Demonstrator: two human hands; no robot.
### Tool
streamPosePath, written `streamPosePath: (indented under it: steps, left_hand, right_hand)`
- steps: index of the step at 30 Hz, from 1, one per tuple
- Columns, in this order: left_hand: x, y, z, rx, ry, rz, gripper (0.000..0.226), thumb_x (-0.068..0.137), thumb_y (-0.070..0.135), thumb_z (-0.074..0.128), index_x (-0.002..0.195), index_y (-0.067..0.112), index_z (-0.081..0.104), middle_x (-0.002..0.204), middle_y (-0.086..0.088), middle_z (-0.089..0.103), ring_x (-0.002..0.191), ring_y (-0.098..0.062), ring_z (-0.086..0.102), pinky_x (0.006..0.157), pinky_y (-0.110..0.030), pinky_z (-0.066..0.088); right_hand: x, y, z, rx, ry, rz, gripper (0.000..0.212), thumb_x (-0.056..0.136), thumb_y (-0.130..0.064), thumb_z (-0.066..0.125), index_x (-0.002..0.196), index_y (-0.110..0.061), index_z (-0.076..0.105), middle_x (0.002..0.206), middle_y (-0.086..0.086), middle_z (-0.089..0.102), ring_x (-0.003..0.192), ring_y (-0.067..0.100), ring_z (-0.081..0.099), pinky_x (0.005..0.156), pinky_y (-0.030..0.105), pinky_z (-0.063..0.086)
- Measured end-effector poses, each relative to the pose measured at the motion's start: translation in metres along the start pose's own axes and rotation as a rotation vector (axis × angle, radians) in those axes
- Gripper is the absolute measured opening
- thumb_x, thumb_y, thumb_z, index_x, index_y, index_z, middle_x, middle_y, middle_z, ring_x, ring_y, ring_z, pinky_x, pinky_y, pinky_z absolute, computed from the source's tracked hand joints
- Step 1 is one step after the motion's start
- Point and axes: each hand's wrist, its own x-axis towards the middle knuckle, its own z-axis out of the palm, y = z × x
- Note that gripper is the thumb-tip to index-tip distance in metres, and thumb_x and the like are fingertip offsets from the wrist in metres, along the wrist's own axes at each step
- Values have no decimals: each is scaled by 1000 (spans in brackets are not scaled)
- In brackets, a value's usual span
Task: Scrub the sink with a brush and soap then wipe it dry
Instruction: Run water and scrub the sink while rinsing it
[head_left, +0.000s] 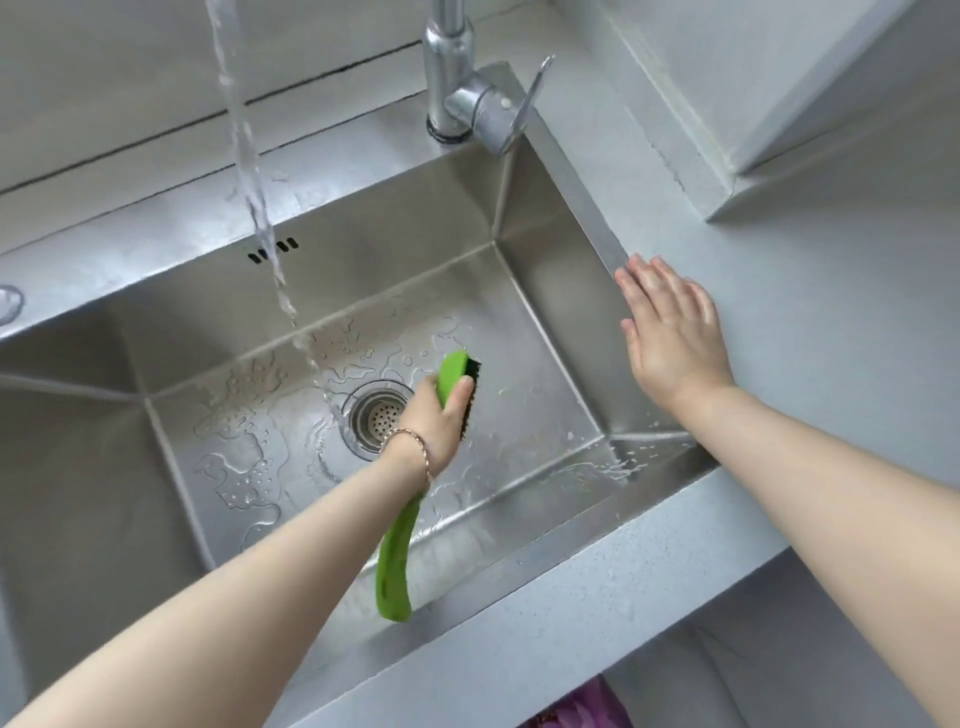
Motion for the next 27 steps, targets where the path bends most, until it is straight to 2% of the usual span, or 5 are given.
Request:
streamPosePath:
  steps: [4,9,14,22,27]
  left_hand:
    - [-14,3,-48,-639,246,-292,38,94,45,41,84,10,49,66,-5,46,42,-14,46,35,-14,35]
    - [-31,13,-69,-1123,430,-323,28,97,28,35,75,12,43,60,-9,51,44,-19,48,33,-17,41]
    - [-41,10,-65,-884,475,-291,34,96,32,31,73,11,46,69,-12,55,56,-22,52,54,-29,48]
    - [-39,13,-74,-604,487,-136,27,94,37,46,83,12,47,66,-5,56,34,-4,47,36,-14,36]
    - [-38,12,-76,-298,593,-1,28,93,34,48,102,11,35,76,-5,54,65,-22,54,55,-28,40]
  right_hand:
    - [1,-1,-3,-18,-28,5,53,84,-24,33,130,-5,53,136,13,53,124,33,51,100,39,21]
    - [0,-3,-3,17,-56,21,55,84,-26,31,131,-4,52,137,14,51,126,33,49,102,41,21]
    - [1,-3,-4,28,-56,25,55,84,-26,31,131,-4,52,137,14,51,127,32,48,102,42,24]
    - [0,-4,-5,33,-78,27,57,83,-26,30,130,-3,52,137,14,51,127,33,49,102,41,22]
    - [0,-6,-7,33,-99,37,58,82,-27,30,130,-4,53,137,14,51,127,32,48,102,44,29]
